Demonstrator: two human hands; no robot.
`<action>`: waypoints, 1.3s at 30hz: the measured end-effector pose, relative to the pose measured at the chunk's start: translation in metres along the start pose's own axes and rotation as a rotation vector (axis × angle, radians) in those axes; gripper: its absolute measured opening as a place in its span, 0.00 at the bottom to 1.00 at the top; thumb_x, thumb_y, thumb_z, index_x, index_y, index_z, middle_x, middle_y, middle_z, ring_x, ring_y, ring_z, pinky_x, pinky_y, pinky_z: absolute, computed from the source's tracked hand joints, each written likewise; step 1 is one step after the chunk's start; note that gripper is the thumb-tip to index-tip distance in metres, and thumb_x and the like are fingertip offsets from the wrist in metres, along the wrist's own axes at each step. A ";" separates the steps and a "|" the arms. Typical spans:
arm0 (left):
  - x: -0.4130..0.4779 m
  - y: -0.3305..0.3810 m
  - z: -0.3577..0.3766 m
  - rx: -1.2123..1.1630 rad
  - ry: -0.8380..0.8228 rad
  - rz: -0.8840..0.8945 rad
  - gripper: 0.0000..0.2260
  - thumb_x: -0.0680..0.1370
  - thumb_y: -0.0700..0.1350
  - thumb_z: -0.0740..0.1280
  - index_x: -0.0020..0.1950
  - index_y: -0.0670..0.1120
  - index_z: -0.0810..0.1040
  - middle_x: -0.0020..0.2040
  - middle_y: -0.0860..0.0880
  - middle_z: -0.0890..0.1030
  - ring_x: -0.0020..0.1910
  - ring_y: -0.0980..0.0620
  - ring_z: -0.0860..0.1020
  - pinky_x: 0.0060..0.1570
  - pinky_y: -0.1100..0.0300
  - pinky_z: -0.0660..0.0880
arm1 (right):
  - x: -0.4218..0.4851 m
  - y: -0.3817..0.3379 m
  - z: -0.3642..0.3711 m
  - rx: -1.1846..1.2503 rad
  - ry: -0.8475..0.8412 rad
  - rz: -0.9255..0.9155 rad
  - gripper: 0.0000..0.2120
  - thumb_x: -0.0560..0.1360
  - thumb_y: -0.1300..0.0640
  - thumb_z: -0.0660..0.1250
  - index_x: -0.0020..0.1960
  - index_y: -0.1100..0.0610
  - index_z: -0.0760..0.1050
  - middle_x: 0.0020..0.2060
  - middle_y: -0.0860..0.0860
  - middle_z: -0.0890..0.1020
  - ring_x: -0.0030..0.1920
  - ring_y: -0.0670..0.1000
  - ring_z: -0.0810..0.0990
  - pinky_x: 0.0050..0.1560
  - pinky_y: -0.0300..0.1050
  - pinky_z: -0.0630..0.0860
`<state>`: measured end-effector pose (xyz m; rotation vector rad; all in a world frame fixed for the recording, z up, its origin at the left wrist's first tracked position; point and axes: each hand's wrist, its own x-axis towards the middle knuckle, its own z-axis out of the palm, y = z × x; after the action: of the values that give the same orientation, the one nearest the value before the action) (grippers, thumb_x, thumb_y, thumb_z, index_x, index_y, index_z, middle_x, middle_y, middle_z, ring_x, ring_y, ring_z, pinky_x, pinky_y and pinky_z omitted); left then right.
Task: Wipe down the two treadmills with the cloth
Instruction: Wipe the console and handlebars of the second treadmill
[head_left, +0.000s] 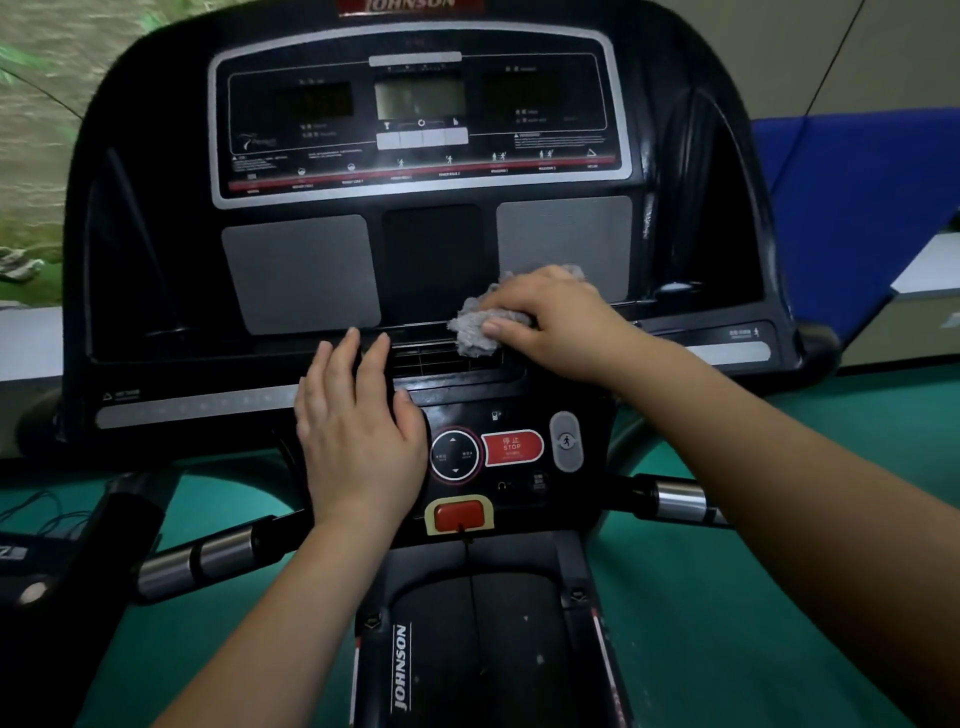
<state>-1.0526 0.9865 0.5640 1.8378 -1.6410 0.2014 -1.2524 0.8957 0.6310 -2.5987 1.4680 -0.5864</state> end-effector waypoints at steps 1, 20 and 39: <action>0.000 0.000 0.000 0.000 0.000 0.002 0.23 0.77 0.50 0.54 0.73 0.49 0.65 0.74 0.48 0.63 0.76 0.48 0.55 0.74 0.47 0.52 | -0.005 0.007 -0.002 0.019 -0.010 -0.005 0.23 0.73 0.34 0.54 0.61 0.42 0.76 0.59 0.44 0.80 0.61 0.54 0.73 0.64 0.57 0.68; 0.000 0.005 -0.002 -0.023 0.020 -0.007 0.22 0.77 0.46 0.58 0.71 0.46 0.68 0.73 0.46 0.66 0.75 0.45 0.57 0.73 0.42 0.55 | -0.042 -0.008 0.025 -0.059 0.311 0.035 0.17 0.75 0.45 0.59 0.60 0.45 0.78 0.55 0.46 0.79 0.59 0.53 0.75 0.55 0.50 0.64; 0.031 0.082 0.029 -0.014 -0.015 0.194 0.15 0.77 0.49 0.58 0.58 0.47 0.79 0.55 0.47 0.77 0.56 0.45 0.72 0.61 0.48 0.65 | -0.101 0.030 0.044 0.043 0.617 0.102 0.14 0.71 0.56 0.66 0.55 0.52 0.83 0.56 0.55 0.80 0.57 0.56 0.75 0.56 0.52 0.69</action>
<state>-1.1315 0.9444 0.5874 1.6732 -1.8267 0.2587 -1.3064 0.9605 0.5544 -2.3963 1.6875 -1.4807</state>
